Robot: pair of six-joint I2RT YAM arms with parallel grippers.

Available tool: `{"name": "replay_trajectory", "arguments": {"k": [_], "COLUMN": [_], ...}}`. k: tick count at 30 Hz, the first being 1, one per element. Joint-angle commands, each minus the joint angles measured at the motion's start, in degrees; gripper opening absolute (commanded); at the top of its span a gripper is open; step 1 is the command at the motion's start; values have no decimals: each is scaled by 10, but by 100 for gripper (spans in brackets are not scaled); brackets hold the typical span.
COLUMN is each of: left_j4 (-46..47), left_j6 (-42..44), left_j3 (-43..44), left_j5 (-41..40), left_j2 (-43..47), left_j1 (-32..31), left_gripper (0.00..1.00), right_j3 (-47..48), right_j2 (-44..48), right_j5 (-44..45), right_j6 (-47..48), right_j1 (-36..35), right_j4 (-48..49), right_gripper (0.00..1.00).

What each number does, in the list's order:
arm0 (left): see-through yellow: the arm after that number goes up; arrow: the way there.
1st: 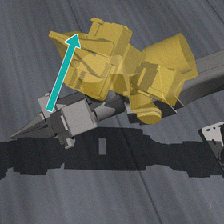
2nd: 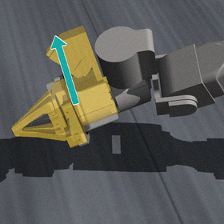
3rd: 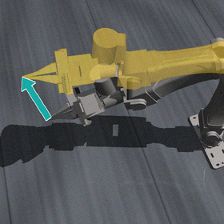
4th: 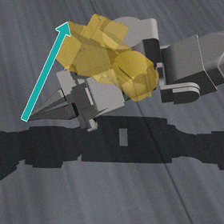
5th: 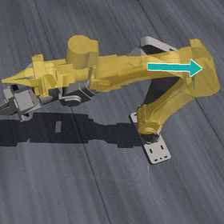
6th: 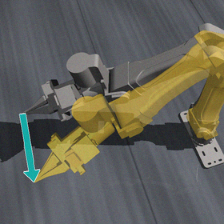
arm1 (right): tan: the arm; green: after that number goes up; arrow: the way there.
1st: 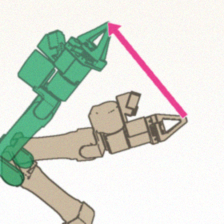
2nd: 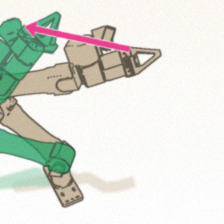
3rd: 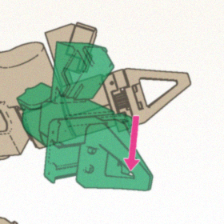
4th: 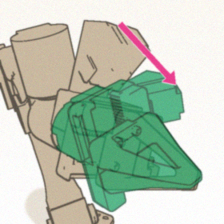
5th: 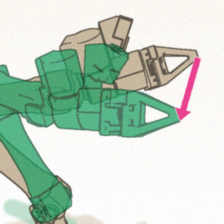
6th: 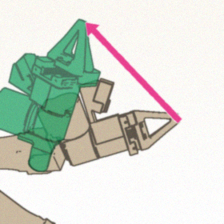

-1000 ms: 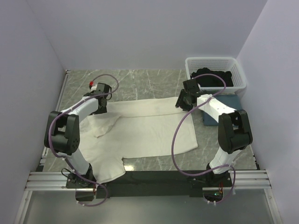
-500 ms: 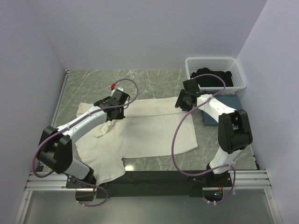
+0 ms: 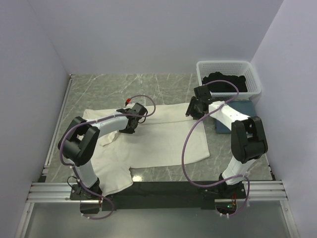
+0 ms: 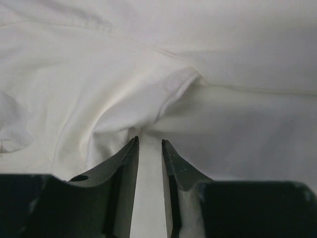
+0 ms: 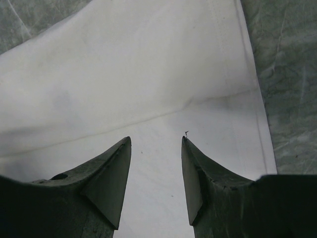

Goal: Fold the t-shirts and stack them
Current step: Fold the tshirt

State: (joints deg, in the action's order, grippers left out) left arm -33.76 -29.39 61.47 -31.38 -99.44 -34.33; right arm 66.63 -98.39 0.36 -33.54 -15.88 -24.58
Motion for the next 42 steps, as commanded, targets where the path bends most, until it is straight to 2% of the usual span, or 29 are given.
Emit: {"name": "replay_trajectory", "arguments": {"k": [1,7,16,20,27,29,33,36,42], "left_j4": [23,27,49,53,56,56,42,15,-69], "left_j6": [4,7,18,23,29,32,34,28,21], "left_j3": [11,15,15,19,21,21,24,37,64], "left_j5": [-60,-109,-125,-121,-119,-121,-116,-85,41], "left_j2": [-8,-34,-39,-51,-57,-57,-49,-32,5], "left_j1": [0,0,10,19,25,27,29,29,29], "left_gripper": [31,34,39,38,28,23,6,1,6], "right_j3": [-7,-13,-9,-7,-10,-11,-9,-6,-4], "right_j2": [21,24,19,14,10,9,8,10,9], "right_j5": [0,3,0,-1,-2,-1,-2,-2,-2], "right_j6": [2,2,1,1,0,-1,-1,0,0], "right_j1": [1,1,1,1,1,1,2,3,4], "right_j4": [8,9,11,12,14,16,16,14,10], "right_gripper": [52,52,52,52,52,52,52,52,52]}}
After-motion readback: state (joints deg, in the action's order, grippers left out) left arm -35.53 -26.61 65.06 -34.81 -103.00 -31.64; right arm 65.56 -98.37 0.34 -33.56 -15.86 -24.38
